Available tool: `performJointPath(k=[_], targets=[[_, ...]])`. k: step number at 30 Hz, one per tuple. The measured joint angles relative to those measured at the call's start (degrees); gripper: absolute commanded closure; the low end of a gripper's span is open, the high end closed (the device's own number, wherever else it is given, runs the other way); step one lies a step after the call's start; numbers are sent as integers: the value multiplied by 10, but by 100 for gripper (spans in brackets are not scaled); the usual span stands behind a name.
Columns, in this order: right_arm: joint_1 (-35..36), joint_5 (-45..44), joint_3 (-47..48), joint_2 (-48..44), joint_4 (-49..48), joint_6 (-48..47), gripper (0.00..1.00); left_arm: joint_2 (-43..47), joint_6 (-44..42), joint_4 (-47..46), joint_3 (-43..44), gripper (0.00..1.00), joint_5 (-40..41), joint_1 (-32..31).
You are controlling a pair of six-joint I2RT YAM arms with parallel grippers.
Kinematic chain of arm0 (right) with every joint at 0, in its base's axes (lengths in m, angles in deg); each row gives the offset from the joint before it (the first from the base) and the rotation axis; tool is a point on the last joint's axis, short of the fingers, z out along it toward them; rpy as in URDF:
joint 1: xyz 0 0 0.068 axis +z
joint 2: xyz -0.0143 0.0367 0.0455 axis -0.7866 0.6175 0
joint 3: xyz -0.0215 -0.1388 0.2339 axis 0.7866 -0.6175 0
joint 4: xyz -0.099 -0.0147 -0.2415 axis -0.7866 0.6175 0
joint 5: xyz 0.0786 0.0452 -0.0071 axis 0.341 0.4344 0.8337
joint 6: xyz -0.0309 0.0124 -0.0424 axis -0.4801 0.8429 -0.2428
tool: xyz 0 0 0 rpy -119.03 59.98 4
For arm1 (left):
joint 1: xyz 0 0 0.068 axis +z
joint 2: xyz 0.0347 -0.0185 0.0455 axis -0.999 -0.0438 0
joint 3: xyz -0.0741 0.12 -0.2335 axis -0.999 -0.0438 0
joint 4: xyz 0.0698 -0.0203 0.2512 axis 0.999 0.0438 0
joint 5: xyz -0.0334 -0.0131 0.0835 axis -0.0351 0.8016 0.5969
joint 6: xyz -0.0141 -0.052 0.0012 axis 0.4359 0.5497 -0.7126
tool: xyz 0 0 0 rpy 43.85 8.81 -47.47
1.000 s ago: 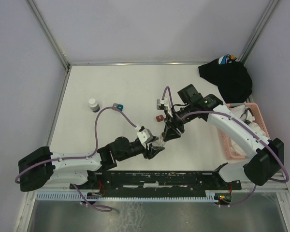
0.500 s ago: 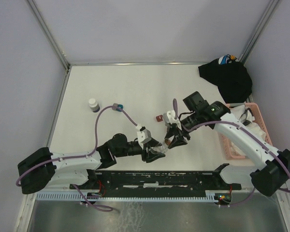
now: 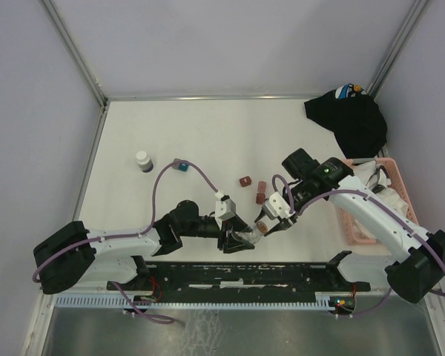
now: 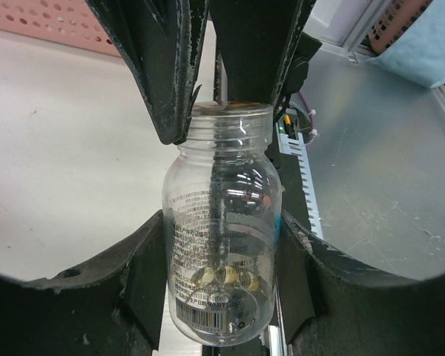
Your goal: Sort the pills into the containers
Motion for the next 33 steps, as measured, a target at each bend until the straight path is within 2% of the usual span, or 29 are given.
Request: performJointPath(k=[4,11,14,18,20,21,28,33], targets=[[0,13,1,0,17,-39,73,4,0,0,0,97,-14,0],[-2,12,1,-1,18,-38,72,-1,0,-1,3,97,-17,0],[-4,12,1,-3,17,-37,61,-1,0,0,5,97,-16,1],[-5,11,0,-4,12,-29,36,-1,0,0,5,97,-12,1],[-10,7,-4,-7,12,-21,19,-1,0,6,5,97,-9,2],[-12,5,-6,-10,13,-14,16,-1,0,9,5,97,-5,2],[-16,-1,1,-28,1,91,0,0,0,19,5,97,12,3],[-31,-3,47,-16,-24,240,1,23,-2,33,-5,97,60,1]])
